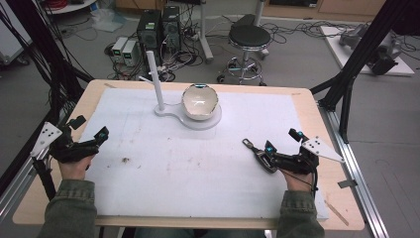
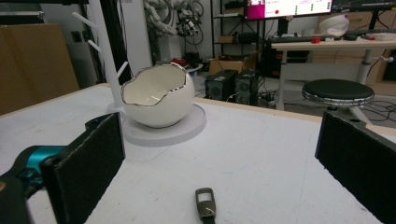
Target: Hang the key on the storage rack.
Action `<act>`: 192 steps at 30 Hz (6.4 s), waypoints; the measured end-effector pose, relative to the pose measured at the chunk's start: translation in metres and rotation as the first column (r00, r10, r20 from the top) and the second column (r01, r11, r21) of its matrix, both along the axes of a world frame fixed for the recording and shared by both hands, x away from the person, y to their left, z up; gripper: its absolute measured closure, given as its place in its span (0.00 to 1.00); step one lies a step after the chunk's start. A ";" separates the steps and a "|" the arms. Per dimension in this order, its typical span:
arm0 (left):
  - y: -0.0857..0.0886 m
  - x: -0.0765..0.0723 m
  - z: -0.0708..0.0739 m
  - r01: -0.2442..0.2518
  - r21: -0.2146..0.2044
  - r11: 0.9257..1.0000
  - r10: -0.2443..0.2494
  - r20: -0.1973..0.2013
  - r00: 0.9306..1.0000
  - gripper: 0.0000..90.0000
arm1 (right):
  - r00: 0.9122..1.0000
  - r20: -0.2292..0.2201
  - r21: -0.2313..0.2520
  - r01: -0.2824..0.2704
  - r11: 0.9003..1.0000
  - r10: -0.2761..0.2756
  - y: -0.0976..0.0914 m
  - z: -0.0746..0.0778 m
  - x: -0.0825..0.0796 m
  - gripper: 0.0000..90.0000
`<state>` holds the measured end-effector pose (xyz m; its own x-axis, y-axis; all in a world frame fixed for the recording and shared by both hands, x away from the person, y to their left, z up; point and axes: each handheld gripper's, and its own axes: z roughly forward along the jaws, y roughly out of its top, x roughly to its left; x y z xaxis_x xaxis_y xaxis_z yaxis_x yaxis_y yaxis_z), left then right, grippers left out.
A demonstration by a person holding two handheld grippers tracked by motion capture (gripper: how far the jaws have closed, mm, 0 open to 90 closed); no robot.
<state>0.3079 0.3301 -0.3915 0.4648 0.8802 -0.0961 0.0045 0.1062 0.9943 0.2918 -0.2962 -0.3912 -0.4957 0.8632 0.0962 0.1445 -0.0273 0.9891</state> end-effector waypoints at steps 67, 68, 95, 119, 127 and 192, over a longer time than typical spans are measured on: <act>-0.006 -0.002 -0.002 0.018 0.043 0.999 -0.017 -0.018 1.000 0.02 | 0.972 -0.232 -0.248 -0.098 0.964 0.039 0.038 0.019 0.051 0.01; -0.006 -0.002 -0.002 0.014 0.040 0.999 -0.014 -0.013 1.000 0.02 | 0.970 -0.240 -0.256 -0.100 0.962 0.037 0.039 0.019 0.053 0.01; 0.003 -0.004 -0.005 -0.011 0.020 1.000 0.011 -0.013 1.000 0.02 | 0.842 -0.539 -0.411 -0.254 0.875 -0.008 0.057 0.013 0.105 0.03; 0.001 -0.003 -0.005 -0.003 0.026 1.000 0.004 -0.015 1.000 0.02 | 0.662 -0.743 -0.502 -0.457 0.734 -0.096 0.077 0.002 0.130 0.24; 0.001 -0.002 -0.006 0.001 0.026 1.000 -0.001 -0.015 1.000 0.02 | 0.621 -0.777 -0.480 -0.478 0.736 -0.105 0.083 -0.007 0.134 0.29; 0.001 -0.001 -0.010 -0.004 0.043 0.999 0.005 -0.019 1.000 0.02 | 0.899 -0.431 -0.307 -0.224 0.925 0.075 0.049 0.024 0.082 0.77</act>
